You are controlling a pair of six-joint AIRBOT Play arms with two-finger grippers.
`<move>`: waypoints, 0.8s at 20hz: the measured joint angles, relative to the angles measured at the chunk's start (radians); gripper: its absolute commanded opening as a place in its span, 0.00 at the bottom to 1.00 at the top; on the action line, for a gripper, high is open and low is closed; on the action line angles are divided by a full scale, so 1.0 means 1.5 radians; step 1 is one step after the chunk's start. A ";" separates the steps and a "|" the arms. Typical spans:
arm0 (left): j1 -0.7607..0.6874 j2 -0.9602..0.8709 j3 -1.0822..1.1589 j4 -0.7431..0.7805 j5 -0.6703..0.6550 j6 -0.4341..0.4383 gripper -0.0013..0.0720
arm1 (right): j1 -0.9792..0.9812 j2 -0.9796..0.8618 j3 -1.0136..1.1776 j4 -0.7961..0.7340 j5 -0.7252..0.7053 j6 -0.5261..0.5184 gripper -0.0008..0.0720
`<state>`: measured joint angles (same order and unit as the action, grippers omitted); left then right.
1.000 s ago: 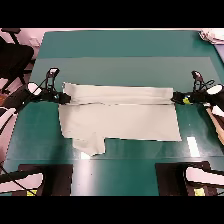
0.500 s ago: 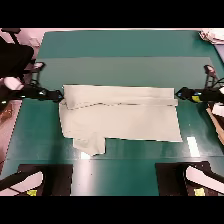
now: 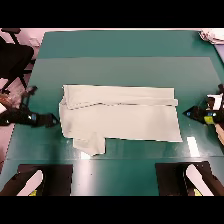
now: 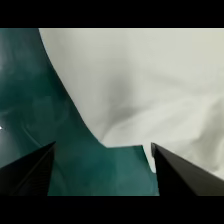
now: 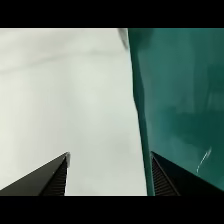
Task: Fold the shirts.
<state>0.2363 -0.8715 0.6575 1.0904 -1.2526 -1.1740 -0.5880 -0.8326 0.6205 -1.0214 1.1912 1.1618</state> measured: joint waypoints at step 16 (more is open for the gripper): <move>-0.045 0.007 -0.150 -0.099 0.023 0.001 0.97 | -0.014 0.051 -0.105 0.022 0.029 0.000 0.79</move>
<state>0.1692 -0.8608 0.4324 0.9421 -1.2186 -1.1725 -0.6094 -0.7555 0.4637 -0.9882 1.2350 1.1622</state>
